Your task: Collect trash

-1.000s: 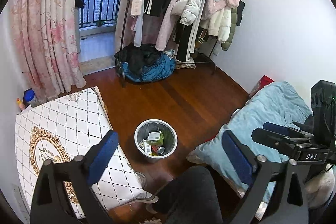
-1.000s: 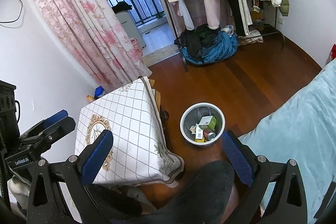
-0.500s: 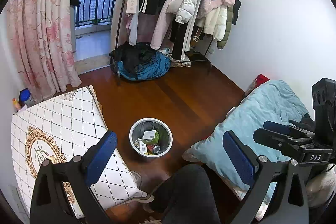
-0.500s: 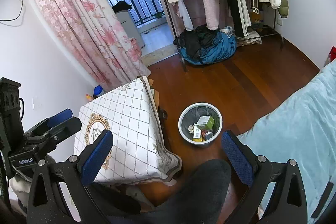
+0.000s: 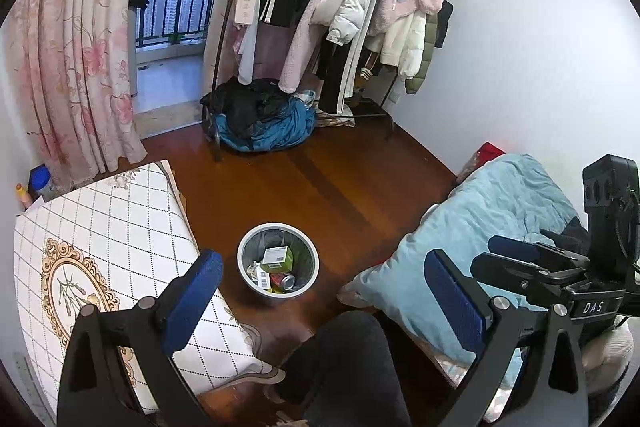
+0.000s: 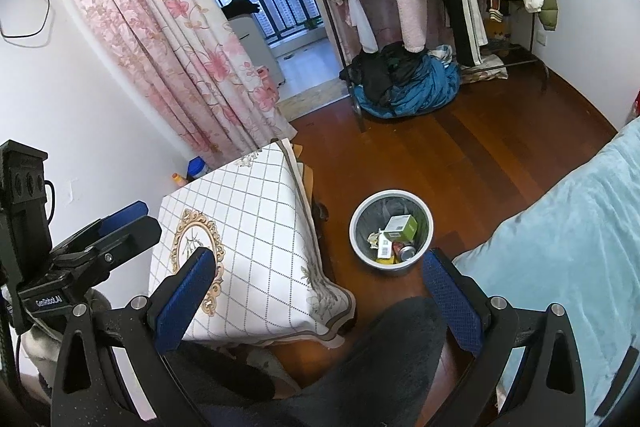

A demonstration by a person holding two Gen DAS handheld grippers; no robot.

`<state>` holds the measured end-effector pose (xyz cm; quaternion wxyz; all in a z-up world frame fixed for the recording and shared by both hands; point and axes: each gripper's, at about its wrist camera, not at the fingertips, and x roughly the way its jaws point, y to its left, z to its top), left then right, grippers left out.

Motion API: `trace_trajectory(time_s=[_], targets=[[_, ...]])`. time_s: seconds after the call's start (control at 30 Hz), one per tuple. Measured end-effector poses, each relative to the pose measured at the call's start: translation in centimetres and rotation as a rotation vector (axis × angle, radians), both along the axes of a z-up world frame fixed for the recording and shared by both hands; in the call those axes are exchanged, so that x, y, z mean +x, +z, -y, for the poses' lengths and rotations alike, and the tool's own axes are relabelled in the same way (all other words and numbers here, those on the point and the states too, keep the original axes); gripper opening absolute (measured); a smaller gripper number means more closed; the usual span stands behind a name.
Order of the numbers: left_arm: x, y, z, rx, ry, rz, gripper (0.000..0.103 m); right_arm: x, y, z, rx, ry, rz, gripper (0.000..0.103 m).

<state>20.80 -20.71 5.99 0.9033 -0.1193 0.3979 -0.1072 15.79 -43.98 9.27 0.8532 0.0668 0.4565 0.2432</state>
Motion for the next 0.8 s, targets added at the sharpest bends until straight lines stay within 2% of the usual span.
trace_trajectory(time_s=[0.8], targets=[[-0.7,0.0,-1.0,-0.014,0.025,0.002,0.103,0.5,0.3,-1.1,0.004,0.025,-0.010,0.103]])
